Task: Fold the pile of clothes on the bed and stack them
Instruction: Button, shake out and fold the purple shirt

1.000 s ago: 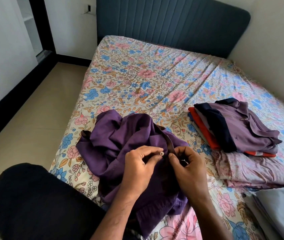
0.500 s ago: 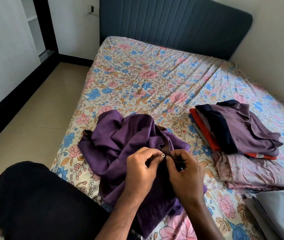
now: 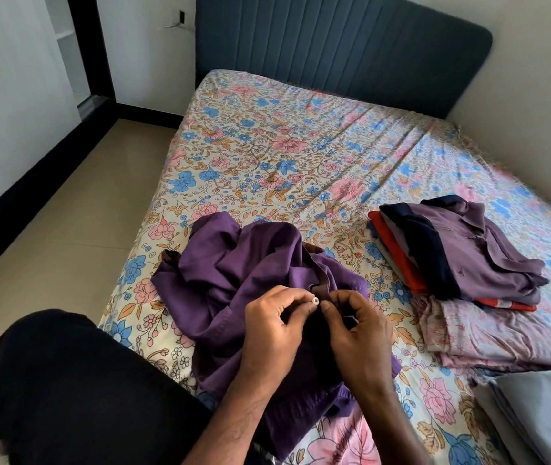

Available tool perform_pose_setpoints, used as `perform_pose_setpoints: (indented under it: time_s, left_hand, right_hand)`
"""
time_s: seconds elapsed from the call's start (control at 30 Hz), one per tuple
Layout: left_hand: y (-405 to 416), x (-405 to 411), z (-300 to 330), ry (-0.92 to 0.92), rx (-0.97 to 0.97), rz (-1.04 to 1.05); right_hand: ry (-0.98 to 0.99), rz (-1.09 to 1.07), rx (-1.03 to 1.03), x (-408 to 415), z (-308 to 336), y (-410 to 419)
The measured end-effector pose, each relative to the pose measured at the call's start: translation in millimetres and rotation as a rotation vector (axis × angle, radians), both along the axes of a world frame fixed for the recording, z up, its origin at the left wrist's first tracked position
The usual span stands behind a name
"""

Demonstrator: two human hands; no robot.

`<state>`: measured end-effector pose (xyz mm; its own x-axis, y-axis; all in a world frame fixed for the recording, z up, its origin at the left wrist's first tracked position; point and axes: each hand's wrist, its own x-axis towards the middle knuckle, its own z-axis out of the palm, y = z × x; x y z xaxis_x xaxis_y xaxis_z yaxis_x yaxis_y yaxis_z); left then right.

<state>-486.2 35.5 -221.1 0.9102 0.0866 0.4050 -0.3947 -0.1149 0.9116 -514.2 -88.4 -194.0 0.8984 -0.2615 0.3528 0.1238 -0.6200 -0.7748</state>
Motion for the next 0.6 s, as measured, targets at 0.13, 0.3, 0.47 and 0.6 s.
perform_pose_setpoints:
  time_s: [0.13,0.3,0.47,0.6]
  left_hand:
    - [-1.0,0.3,-2.2,0.004,0.013,0.007]
    - [0.7,2.0,-4.0,-0.037,0.046,0.022]
    - [1.8,3.3,-7.7,-0.055,0.072,0.009]
    - [5.6,3.7,-9.1,-0.007,0.064,-0.06]
  right_hand:
    - [0.003,0.015,-0.019,0.5,-1.5,-0.6]
    - [-0.004,0.012,-0.026,1.4,-6.5,-1.5]
    - [0.022,0.061,0.006,0.8,-1.4,-0.9]
    - [0.056,0.101,0.049,2.5,-2.6,-5.9]
